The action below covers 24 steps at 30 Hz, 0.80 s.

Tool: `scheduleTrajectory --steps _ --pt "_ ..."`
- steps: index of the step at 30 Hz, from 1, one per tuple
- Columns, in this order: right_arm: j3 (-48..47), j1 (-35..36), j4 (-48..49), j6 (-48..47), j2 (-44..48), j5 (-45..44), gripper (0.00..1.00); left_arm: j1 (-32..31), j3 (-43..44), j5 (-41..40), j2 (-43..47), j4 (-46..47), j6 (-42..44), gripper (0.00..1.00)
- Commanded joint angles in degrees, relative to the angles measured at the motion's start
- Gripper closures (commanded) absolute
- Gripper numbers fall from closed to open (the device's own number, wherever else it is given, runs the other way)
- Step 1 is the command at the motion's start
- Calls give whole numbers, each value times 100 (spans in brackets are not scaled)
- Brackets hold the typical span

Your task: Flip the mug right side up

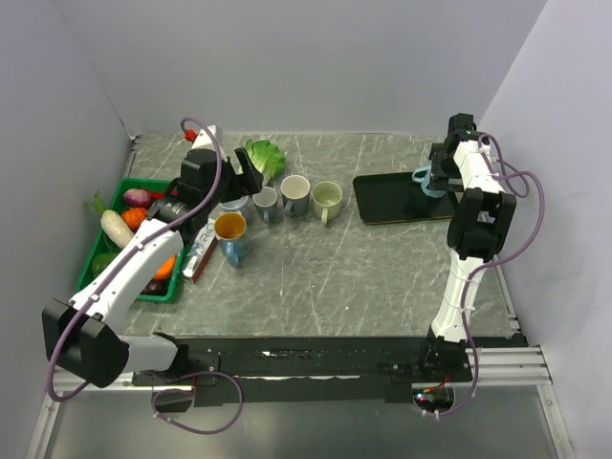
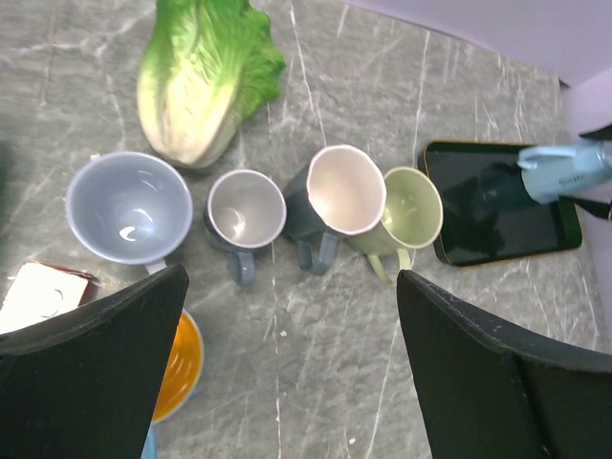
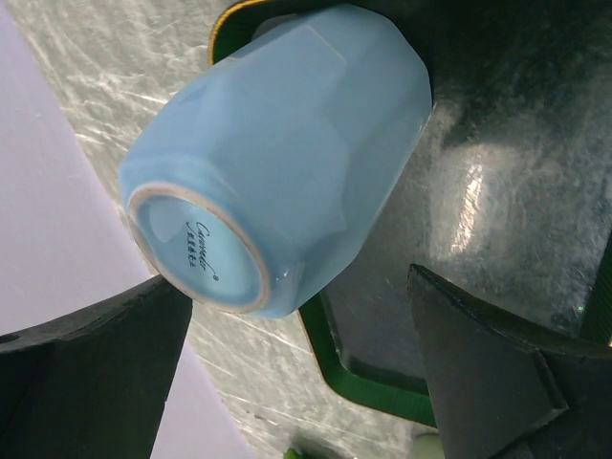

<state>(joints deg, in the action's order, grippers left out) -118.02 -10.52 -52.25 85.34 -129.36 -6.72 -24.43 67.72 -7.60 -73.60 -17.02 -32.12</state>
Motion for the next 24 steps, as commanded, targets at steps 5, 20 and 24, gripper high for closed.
scheduleTrajectory --steps 5,20,24 --pt "-169 -108 -1375 299 42 -611 2 166 -110 -14 268 304 -75 4" --pt "-467 156 -2035 -140 227 -1657 2 263 -339 39 399 374 -163 4" --pt "-915 261 -2184 -193 -71 -1753 2 280 -383 -5 434 348 -163 4"
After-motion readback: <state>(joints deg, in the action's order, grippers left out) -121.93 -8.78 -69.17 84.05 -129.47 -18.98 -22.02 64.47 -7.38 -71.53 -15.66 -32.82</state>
